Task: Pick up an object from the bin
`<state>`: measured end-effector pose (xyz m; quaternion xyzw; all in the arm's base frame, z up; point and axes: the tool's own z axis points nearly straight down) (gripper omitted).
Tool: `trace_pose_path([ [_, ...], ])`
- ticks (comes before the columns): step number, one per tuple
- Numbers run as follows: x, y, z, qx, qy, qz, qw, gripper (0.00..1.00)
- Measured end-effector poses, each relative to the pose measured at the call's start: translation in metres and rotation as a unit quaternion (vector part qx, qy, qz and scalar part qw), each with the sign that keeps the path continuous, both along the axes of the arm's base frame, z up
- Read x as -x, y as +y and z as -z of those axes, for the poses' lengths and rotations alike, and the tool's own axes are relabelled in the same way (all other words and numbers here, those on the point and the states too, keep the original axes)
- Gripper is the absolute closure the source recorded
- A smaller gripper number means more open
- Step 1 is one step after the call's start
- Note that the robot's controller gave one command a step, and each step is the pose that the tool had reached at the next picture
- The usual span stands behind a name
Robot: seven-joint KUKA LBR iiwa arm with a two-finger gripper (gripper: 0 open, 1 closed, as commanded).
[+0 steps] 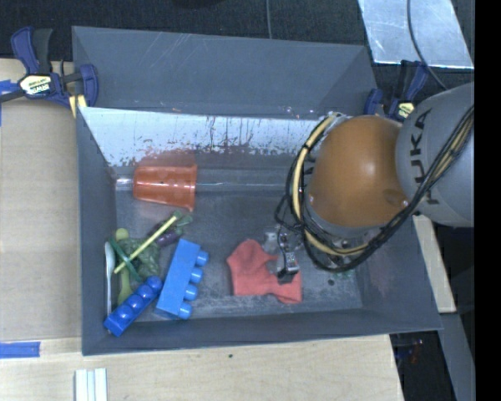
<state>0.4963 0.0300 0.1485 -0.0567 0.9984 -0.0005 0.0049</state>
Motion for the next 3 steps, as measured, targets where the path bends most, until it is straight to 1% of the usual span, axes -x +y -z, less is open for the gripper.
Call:
trace_pose_path([
  [1, -0.006, -0.006, -0.031, 0.001, 0.0003, -0.162, 0.9868, 1.0],
  [2, -0.027, -0.013, 0.026, 0.003, -0.0056, -0.204, 0.9789, 1.0],
  [3, -0.022, -0.014, 0.049, 0.0, 0.0048, -0.154, 0.9881, 1.0],
])
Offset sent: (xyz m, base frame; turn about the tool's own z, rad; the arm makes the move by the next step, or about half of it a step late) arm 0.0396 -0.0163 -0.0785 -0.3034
